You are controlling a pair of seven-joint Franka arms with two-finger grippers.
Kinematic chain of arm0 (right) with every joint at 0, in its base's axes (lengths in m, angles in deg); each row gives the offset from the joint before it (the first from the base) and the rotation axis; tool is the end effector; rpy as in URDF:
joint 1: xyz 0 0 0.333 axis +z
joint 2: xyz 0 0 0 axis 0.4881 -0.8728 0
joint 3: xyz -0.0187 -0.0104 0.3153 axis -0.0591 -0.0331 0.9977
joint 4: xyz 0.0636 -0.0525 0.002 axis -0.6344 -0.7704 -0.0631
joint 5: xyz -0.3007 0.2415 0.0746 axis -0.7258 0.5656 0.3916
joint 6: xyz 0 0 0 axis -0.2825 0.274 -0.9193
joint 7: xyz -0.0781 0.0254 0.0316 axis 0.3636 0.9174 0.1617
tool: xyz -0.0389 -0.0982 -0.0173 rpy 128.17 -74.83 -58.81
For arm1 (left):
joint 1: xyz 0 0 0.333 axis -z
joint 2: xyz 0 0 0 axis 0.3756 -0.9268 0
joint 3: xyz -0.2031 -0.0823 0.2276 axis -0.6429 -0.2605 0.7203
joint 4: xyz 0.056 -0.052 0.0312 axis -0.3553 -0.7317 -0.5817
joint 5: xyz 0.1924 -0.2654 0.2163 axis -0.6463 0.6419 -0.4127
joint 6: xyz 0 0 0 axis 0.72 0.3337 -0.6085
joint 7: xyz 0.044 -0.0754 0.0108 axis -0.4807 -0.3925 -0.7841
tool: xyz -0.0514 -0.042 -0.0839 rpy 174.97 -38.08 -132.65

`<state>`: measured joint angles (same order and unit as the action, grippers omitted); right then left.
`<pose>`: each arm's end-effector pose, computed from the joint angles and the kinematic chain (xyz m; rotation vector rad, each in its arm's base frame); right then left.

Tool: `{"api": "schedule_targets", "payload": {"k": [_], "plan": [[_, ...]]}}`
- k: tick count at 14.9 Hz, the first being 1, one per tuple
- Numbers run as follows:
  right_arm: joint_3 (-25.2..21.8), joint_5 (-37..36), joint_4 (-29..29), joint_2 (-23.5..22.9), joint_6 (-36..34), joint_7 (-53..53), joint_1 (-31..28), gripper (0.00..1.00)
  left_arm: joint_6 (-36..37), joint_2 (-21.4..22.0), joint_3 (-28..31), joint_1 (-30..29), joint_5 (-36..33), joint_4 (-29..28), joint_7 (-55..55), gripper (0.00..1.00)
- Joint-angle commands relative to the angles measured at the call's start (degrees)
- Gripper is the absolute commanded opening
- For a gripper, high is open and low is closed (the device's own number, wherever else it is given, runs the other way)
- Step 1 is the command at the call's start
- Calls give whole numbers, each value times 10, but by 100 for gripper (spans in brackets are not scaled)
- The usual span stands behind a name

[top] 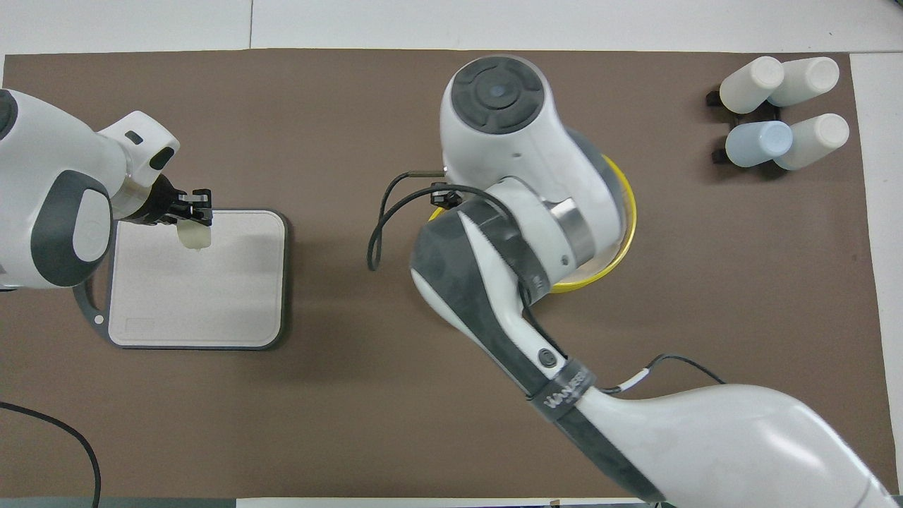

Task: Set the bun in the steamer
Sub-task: 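Lift the lid toward the bottles while the left gripper lifts the bun, then carry the bun into the open steamer with the left gripper and release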

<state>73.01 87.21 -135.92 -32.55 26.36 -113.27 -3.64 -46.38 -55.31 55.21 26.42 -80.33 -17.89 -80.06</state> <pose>0.6153 0.3373 0.4832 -3.1397 0.0826 0.0398 0.6034 -0.0655 0.4185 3.1194 0.0605 -0.0743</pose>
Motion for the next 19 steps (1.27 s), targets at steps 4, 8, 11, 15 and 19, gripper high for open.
{"api": "schedule_targets", "payload": {"k": [4, 8, 11, 15, 19], "plan": [[2, 2, -9, 62, -58, 278, -187, 0, 94, -61, 3, 145, -3, 144, -233, 35], [3, -5, -44, 71, -44, 346, -281, 0, 98, -107, 3, 231, 42, 221, -314, 35], [3, -5, -52, 73, -43, 369, -305, 0, 92, -197, 4, 310, 43, 305, -424, 35], [3, -5, -55, 76, -43, 374, -307, 0, 32, -211, 3, 344, 45, 277, -439, 35], [3, -5, -59, 77, -43, 374, -307, 0, -4, -220, 5, 369, 43, 233, -440, 35]]}}
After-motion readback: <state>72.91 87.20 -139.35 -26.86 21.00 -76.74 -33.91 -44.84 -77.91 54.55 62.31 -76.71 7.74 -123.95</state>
